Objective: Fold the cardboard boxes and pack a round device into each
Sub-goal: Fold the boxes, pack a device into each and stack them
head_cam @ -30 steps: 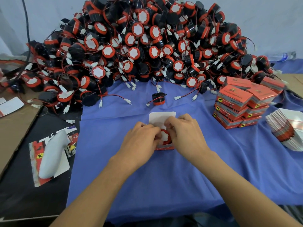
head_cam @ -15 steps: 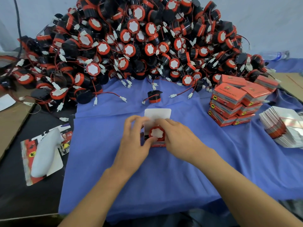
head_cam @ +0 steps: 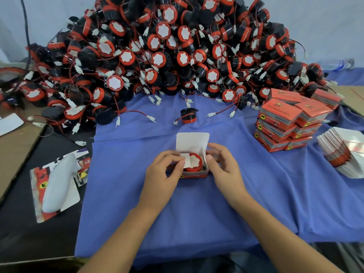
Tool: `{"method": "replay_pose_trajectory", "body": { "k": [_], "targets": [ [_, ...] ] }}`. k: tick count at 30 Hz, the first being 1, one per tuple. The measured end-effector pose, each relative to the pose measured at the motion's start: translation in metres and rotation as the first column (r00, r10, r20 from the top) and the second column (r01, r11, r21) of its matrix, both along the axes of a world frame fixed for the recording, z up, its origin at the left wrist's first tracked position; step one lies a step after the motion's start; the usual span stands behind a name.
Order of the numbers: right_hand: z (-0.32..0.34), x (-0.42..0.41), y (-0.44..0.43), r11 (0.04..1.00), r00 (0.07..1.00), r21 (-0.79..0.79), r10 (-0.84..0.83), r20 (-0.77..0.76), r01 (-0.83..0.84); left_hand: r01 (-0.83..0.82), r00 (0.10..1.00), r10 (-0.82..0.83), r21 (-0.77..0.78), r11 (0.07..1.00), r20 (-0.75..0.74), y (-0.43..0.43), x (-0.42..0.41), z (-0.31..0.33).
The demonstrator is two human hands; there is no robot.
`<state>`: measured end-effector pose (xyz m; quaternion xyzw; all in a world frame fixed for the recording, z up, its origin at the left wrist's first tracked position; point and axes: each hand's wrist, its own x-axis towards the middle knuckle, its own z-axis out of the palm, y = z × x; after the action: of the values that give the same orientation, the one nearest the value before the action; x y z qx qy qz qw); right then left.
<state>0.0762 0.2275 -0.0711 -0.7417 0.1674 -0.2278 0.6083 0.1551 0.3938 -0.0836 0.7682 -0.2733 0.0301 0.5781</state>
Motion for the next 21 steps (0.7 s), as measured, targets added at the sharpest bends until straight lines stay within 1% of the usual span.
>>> {"method": "replay_pose_trajectory", "body": {
  "k": [3, 5, 8, 11, 13, 15, 17, 21],
  "targets": [
    [-0.001, 0.0, -0.001, 0.999, 0.999, 0.012, 0.051, -0.002, -0.051, -0.013, 1.0, 0.012, -0.027, 1.0, -0.024, 0.0, 0.001, 0.0],
    [-0.002, 0.0, 0.0, 0.997, 0.997, -0.01, 0.072, 0.0, -0.072, -0.027, 0.997, 0.023, -0.049, 0.998, -0.069, 0.002, 0.002, -0.001],
    [-0.001, 0.001, 0.003, 0.995, 0.996, -0.053, 0.092, 0.018, -0.091, -0.005, 0.992, -0.009, -0.112, 0.994, -0.123, 0.004, 0.002, 0.0],
    [-0.002, 0.0, 0.006, 0.994, 0.997, -0.081, 0.077, 0.02, -0.075, 0.024, 0.995, -0.036, -0.13, 0.991, -0.09, 0.004, 0.0, 0.0],
    [-0.005, -0.001, 0.004, 0.991, 0.997, -0.109, 0.075, 0.016, -0.072, 0.042, 0.999, -0.043, -0.104, 0.994, -0.011, 0.004, 0.001, 0.0],
    [-0.006, -0.004, 0.002, 0.991, 0.995, -0.092, 0.099, 0.013, -0.097, 0.059, 0.998, -0.057, -0.074, 0.995, 0.036, 0.005, 0.002, 0.0],
    [-0.007, -0.007, 0.001, 0.988, 0.991, -0.081, 0.132, -0.009, -0.133, 0.06, 0.998, -0.058, -0.061, 0.996, 0.024, 0.005, 0.001, 0.001],
    [-0.008, -0.011, 0.0, 0.972, 0.982, -0.142, 0.185, -0.035, -0.188, 0.129, 0.992, -0.129, -0.016, 0.991, -0.009, 0.007, -0.003, 0.001]
  ]
}}
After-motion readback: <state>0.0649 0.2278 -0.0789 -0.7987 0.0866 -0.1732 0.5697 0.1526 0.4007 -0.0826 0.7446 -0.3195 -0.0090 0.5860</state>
